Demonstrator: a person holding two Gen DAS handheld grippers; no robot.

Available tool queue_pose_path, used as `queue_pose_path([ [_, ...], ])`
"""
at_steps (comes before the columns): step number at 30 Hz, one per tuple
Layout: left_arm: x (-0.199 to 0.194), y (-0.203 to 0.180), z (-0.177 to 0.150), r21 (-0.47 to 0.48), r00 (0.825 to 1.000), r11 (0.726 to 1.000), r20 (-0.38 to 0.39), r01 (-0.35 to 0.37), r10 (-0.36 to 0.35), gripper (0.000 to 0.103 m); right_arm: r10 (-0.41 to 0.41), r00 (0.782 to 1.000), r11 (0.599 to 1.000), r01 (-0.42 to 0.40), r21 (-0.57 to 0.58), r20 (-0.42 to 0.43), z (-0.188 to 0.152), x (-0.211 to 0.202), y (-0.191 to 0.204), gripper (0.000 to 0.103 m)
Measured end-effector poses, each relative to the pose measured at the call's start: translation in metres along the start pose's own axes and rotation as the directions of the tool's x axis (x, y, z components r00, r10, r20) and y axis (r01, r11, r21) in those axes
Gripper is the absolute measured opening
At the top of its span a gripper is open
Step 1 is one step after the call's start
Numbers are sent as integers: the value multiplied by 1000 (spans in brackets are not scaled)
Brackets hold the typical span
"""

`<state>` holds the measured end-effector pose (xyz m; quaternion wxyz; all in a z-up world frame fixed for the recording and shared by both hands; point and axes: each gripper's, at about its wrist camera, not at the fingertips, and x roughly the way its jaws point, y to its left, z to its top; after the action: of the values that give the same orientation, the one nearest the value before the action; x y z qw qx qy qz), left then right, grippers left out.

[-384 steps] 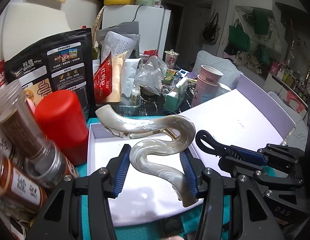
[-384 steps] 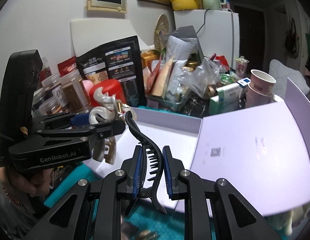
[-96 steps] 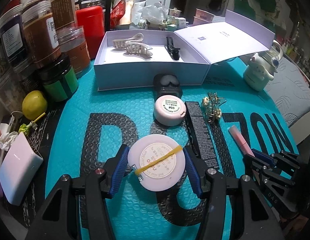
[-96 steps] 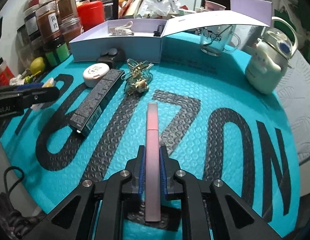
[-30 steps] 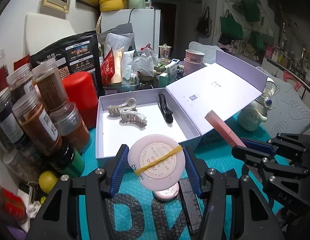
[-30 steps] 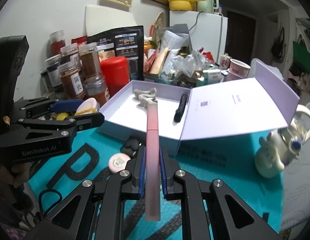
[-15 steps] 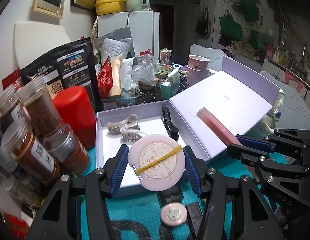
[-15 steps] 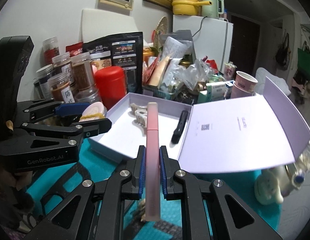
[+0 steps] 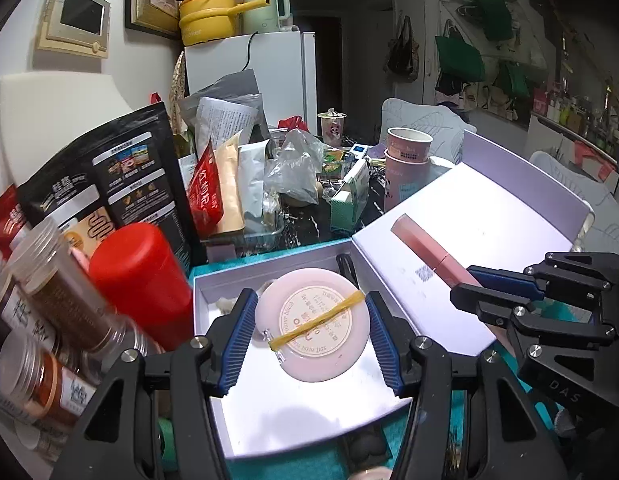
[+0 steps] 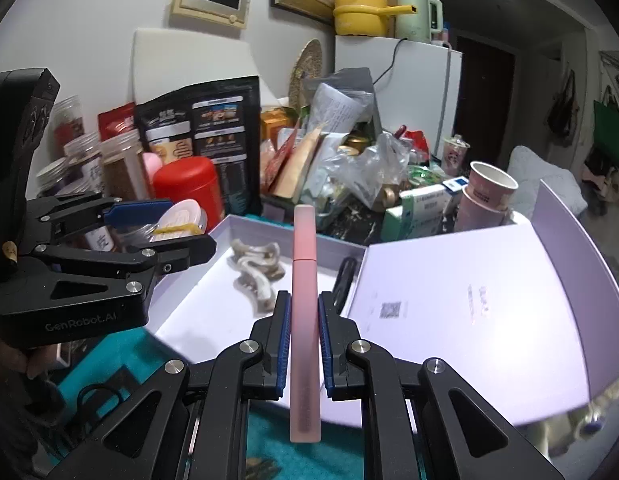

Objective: Organize rigid objects
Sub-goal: 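Lift the lipstick and white banded compact and carry both over the white box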

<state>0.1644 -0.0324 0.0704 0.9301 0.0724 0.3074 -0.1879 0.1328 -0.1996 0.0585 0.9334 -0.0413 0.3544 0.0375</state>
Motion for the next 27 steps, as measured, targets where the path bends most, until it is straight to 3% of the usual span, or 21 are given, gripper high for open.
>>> queue_pose_path([
  [14,35,20,41,-26,1000,1000,28,2,-1,55,-24,999,999,23,37,24,27,36,-16,13],
  [18,43,26,48,-31,999,999,36,-31,32,55,-23,999,999,22,41,34,36,46,-17,13],
  [27,78,49,43,-32,997,997,-27,-74,73,55,-34,999,991,35,126,-6,39,83,-33,13],
])
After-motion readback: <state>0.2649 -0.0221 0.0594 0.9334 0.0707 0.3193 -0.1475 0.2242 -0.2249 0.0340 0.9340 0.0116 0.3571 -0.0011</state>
